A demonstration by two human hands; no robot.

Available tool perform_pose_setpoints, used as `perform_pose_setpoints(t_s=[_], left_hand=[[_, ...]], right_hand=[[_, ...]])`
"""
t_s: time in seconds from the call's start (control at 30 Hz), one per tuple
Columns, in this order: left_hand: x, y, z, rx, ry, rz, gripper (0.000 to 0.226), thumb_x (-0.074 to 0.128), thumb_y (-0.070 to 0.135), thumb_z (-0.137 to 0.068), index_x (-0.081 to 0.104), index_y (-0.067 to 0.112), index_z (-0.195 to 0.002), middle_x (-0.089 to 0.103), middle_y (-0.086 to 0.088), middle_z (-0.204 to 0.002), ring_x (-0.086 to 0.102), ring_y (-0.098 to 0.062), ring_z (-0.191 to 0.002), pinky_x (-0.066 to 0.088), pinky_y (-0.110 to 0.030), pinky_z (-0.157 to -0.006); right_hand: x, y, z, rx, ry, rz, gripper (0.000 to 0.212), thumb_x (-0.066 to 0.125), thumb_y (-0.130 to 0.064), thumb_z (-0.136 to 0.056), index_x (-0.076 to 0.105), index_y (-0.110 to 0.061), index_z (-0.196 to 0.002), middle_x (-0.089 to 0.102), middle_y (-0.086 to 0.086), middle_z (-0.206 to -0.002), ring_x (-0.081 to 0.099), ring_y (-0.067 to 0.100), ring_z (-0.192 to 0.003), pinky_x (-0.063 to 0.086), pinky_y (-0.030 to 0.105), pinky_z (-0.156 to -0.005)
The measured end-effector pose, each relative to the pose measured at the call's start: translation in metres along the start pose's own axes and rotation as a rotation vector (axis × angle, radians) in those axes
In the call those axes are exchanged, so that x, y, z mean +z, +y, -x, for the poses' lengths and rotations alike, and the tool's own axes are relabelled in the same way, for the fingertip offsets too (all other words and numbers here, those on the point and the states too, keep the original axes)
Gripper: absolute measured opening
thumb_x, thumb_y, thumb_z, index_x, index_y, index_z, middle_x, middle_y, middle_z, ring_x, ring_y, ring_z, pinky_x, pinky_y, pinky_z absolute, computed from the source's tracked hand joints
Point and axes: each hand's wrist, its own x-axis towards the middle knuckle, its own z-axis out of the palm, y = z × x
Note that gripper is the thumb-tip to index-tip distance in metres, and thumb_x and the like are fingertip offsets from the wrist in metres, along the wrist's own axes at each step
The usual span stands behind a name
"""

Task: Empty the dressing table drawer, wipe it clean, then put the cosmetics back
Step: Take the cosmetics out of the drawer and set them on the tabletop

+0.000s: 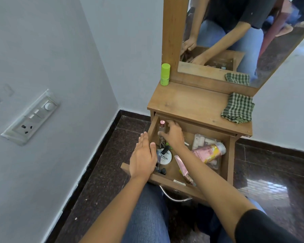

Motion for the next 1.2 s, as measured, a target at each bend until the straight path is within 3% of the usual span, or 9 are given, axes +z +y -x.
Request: perform_pose_setpoints(t_s=[0.07,0.23,0.4,0.57,0.7,0.8,0.97,1.2], left_hand=[[-0.001,0.000,0.000,-0.004,0.001,-0.006,0.054,0.028,0.034,-0.103,0.024,0.014,-0.153,0.027,-0.003,-0.158,0.023,-0.013,-0.145,0.035,-0.036,-0.111],[-0.001,0.001,-0.001,-0.014,-0.010,-0.021,0.054,0.027,0.034,-0.103,0.023,0.013,-0.153,0.025,-0.004,-0.158,0.022,-0.013,-0.146,0.035,-0.036,-0.110],[-0.001,0.002,-0.001,-0.015,-0.008,-0.027,0.053,0.027,0.033,-0.103,0.025,0.011,-0.152,0.027,-0.006,-0.158,0.024,-0.015,-0.145,0.035,-0.036,-0.109],[0.001,0.000,-0.002,-0.008,-0.019,-0.023,0.054,0.027,0.033,-0.103,0.025,0.010,-0.152,0.026,-0.005,-0.158,0.021,-0.013,-0.146,0.036,-0.036,-0.110],[0.001,-0.001,-0.002,-0.012,-0.012,-0.023,0.055,0.028,0.035,-0.103,0.025,0.012,-0.152,0.027,-0.004,-0.158,0.022,-0.013,-0.146,0.036,-0.035,-0.110],[0.001,0.000,-0.002,-0.013,-0.004,-0.022,0.055,0.028,0.036,-0.103,0.026,0.012,-0.152,0.028,-0.004,-0.157,0.024,-0.013,-0.145,0.036,-0.035,-0.109],[0.004,-0.003,-0.002,-0.016,0.001,-0.016,0.055,0.028,0.036,-0.103,0.027,0.011,-0.152,0.029,-0.004,-0.157,0.022,-0.013,-0.146,0.034,-0.035,-0.112],[0.003,-0.003,-0.002,-0.004,0.010,-0.016,0.055,0.028,0.036,-0.103,0.027,0.011,-0.152,0.030,-0.005,-0.156,0.021,-0.013,-0.146,0.033,-0.033,-0.112]], right_hand=[[0.003,-0.003,-0.003,-0.004,-0.022,0.018,0.053,0.076,-0.024,-0.078,0.056,-0.014,-0.125,0.054,0.013,-0.123,0.056,0.032,-0.109,0.045,0.033,-0.085],[0.006,-0.002,-0.005,-0.046,0.001,0.044,0.024,0.073,-0.023,-0.080,0.060,-0.010,-0.096,0.056,0.005,-0.090,0.060,0.029,-0.086,0.037,0.027,-0.065],[-0.012,-0.010,0.003,-0.238,0.081,0.056,0.024,0.071,-0.026,-0.082,0.061,-0.009,-0.096,0.056,0.000,-0.087,0.057,0.020,-0.078,0.043,0.031,-0.065],[-0.054,-0.038,-0.013,-0.299,0.086,-0.188,0.020,0.073,-0.024,-0.080,0.063,-0.016,-0.096,0.065,-0.003,-0.081,0.062,0.010,-0.072,0.054,0.026,-0.067],[-0.085,-0.060,-0.053,-0.268,0.169,-0.197,0.027,0.077,-0.021,-0.077,0.063,-0.014,-0.099,0.059,-0.006,-0.076,0.053,0.005,-0.066,0.042,0.014,-0.058],[-0.093,-0.062,-0.086,-0.222,0.243,-0.200,0.029,0.077,-0.015,-0.073,0.064,-0.012,-0.099,0.056,-0.002,-0.075,0.048,0.009,-0.064,0.035,0.016,-0.054],[-0.088,-0.060,-0.116,-0.140,0.247,-0.223,0.036,0.079,-0.010,-0.073,0.062,-0.008,-0.105,0.056,0.000,-0.085,0.047,0.012,-0.072,0.036,0.018,-0.059],[-0.068,-0.056,-0.138,-0.039,0.292,-0.322,0.036,0.079,0.001,-0.068,0.060,-0.008,-0.097,0.067,0.006,-0.091,0.062,0.017,-0.079,0.054,0.031,-0.074]])
